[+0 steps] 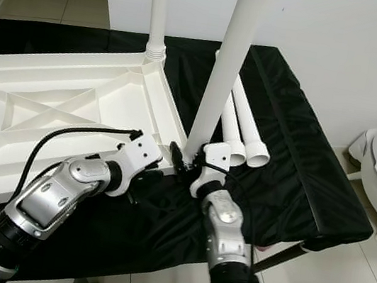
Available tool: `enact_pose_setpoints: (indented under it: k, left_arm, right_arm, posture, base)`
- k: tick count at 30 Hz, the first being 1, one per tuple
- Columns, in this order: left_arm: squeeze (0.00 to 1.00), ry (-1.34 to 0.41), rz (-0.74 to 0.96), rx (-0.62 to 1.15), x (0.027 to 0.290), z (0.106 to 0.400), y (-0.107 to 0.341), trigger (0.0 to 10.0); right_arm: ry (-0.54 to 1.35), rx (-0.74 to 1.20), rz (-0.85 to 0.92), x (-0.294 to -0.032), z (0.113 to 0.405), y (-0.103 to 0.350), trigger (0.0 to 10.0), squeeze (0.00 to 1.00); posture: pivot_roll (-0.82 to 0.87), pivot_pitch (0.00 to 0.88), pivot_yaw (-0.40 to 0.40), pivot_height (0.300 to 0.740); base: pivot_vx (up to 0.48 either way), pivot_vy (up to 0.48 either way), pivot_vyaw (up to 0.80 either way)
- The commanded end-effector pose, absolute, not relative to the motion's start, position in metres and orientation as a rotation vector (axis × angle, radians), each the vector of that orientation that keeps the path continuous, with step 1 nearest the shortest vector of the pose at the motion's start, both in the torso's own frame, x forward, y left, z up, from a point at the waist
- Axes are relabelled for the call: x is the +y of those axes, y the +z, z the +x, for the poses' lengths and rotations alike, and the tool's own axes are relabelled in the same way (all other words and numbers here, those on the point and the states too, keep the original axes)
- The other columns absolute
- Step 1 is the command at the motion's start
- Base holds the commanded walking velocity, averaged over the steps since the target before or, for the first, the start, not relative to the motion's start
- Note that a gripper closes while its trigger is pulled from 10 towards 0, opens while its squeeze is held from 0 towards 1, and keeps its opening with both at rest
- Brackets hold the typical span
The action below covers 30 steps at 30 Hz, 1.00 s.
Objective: Building children table
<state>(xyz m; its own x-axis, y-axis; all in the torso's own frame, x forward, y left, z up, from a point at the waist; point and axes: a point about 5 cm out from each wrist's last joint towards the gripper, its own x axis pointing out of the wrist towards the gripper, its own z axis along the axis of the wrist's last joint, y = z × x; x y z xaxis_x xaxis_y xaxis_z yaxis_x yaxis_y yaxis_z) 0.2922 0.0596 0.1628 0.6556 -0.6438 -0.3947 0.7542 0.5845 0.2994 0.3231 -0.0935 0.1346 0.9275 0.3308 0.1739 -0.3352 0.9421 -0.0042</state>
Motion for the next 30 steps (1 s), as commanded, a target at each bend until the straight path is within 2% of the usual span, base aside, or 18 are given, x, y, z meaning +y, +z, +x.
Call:
enact_pose_setpoints:
  k: [1, 6, 9, 10, 12, 13, 16, 17, 18, 20, 21, 24, 25, 30]
  left_arm:
    - [0.0, -0.868, 0.465, 0.195, 0.048, 0.286, 0.171, 10.0]
    - [0.0, -0.871, 0.465, 0.196, 0.047, 0.286, 0.171, 10.0]
    - [0.0, -0.875, 0.47, 0.194, 0.047, 0.286, 0.171, 10.0]
    - [0.0, -0.875, 0.471, 0.193, 0.047, 0.287, 0.171, 10.0]
    - [0.0, -0.875, 0.471, 0.192, 0.047, 0.287, 0.171, 10.0]
    - [0.0, -0.873, 0.474, 0.189, 0.046, 0.287, 0.171, 10.0]
    - [0.0, -0.875, 0.476, 0.187, 0.046, 0.286, 0.171, 10.0]
    - [0.0, -0.881, 0.472, 0.188, 0.045, 0.286, 0.17, 10.0]
    - [0.0, -0.886, 0.457, 0.198, 0.045, 0.285, 0.169, 10.0]
    - [0.0, -0.888, 0.449, 0.203, 0.045, 0.285, 0.169, 10.0]
    - [1.0, -0.888, 0.437, 0.212, 0.045, 0.284, 0.168, 10.0]
    - [1.0, -0.882, 0.444, 0.221, 0.045, 0.285, 0.167, 10.0]
    - [0.0, -0.879, 0.451, 0.224, 0.045, 0.285, 0.166, 10.0]
    - [0.0, -0.884, 0.461, 0.23, 0.045, 0.285, 0.165, 10.0]
  right_arm:
    - [0.259, -0.11, 0.038, -0.091, 0.321, 0.124, 0.0, 0.0]
    - [0.217, -0.112, 0.043, -0.085, 0.318, 0.126, 0.0, 0.0]
    - [0.215, -0.111, 0.053, -0.09, 0.318, 0.128, 0.0, 0.0]
    - [0.217, -0.11, 0.04, -0.092, 0.319, 0.129, 10.0, 0.0]
    - [0.213, -0.108, 0.028, -0.093, 0.319, 0.131, 10.0, 0.0]
    - [0.21, -0.114, 0.019, -0.097, 0.319, 0.132, 10.0, 1.0]
    - [0.206, -0.114, -0.002, -0.102, 0.321, 0.133, 10.0, 1.0]
    - [0.206, -0.115, -0.018, -0.106, 0.323, 0.134, 10.0, 0.93]
    - [0.205, -0.115, -0.027, -0.108, 0.324, 0.135, 10.0, 0.0]
    - [0.203, -0.12, -0.029, -0.11, 0.325, 0.136, 10.0, 0.0]
    - [0.208, -0.126, -0.041, -0.113, 0.325, 0.138, 10.0, 0.0]
    - [0.218, -0.136, -0.051, -0.115, 0.326, 0.141, 10.0, 0.0]
    - [0.218, -0.138, -0.045, -0.116, 0.326, 0.141, 10.0, 0.0]
    - [0.234, -0.136, -0.04, -0.114, 0.324, 0.142, 10.0, 0.0]
  posture:
    - [-0.01, 0.134, -0.018, 0.74]
    - [-0.02, 0.131, -0.014, 0.74]
    - [-0.02, 0.128, -0.019, 0.74]
    - [-0.02, 0.128, -0.019, 0.74]
    - [-0.02, 0.128, -0.019, 0.74]
    - [-0.02, 0.123, -0.024, 0.74]
    - [-0.02, 0.123, -0.027, 0.74]
    - [-0.02, 0.123, -0.028, 0.74]
    - [-0.02, 0.122, -0.029, 0.74]
    - [-0.02, 0.122, -0.029, 0.74]
    - [-0.02, 0.12, -0.03, 0.74]
    - [-0.02, 0.118, -0.03, 0.74]
    - [-0.03, 0.116, -0.029, 0.74]
    - [-0.03, 0.111, -0.026, 0.74]
  base:
    - [0.0, 0.0, 0.0]
    - [0.0, 0.0, 0.0]
    - [0.0, 0.0, 0.0]
    - [0.0, 0.0, 0.0]
    - [0.0, 0.0, 0.0]
    - [0.0, 0.0, 0.0]
    - [0.0, 0.0, 0.0]
    - [0.0, 0.0, 0.0]
    - [0.0, 0.0, 0.0]
    - [0.0, 0.0, 0.0]
    - [0.0, 0.0, 0.0]
    - [0.0, 0.0, 0.0]
    - [0.0, 0.0, 0.0]
    - [0.0, 0.0, 0.0]
